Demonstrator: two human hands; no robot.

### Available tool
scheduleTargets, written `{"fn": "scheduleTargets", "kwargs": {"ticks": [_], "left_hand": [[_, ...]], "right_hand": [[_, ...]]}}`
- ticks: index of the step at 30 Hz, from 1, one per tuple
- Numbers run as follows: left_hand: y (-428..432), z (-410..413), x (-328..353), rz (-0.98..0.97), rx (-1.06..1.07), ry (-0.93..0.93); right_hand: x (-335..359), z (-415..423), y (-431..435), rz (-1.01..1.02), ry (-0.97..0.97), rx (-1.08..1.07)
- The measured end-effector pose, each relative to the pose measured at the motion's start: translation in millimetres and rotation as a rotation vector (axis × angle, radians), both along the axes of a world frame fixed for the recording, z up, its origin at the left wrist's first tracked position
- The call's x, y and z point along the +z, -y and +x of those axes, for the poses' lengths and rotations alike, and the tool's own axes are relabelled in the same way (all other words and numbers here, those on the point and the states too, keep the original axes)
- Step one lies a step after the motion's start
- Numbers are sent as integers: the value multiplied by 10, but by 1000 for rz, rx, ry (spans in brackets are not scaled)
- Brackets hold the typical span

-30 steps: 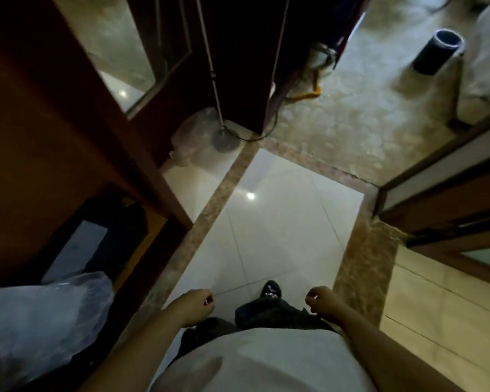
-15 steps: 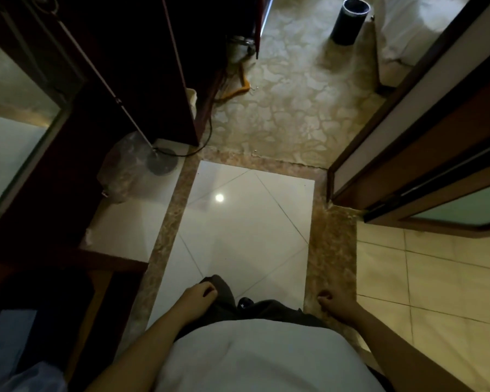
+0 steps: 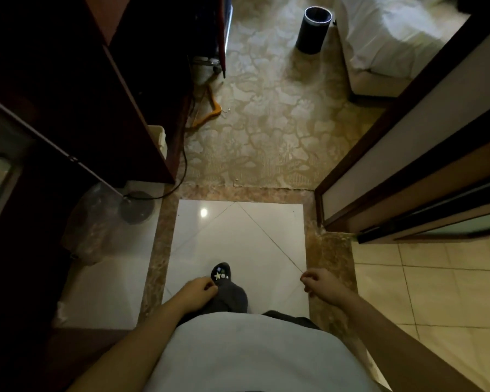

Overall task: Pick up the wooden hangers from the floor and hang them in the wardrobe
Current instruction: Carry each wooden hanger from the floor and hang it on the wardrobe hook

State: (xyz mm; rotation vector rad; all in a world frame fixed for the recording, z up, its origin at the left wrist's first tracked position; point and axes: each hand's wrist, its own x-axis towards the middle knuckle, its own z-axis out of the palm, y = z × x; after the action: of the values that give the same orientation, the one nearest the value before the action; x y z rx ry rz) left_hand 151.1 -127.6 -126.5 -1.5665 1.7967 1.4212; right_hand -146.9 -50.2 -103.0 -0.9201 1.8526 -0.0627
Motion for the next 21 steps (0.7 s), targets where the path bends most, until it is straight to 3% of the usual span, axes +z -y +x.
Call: {"fn": "scheduleTargets", "kwargs": {"ticks": [7, 14, 18, 21], "left_hand": [[1420, -166, 123, -36, -44, -9], [2695, -796, 274, -45, -64, -90], [3424, -1272, 337, -50, 30, -204], [3926, -1616, 345, -60, 88, -190]], "right_hand": [[163, 16, 1338, -136, 44, -116], [26, -386, 1739, 37, 41, -269], [-98, -788, 2028, 97, 50, -331], [-146, -1167, 2532, 116, 41, -295]]}}
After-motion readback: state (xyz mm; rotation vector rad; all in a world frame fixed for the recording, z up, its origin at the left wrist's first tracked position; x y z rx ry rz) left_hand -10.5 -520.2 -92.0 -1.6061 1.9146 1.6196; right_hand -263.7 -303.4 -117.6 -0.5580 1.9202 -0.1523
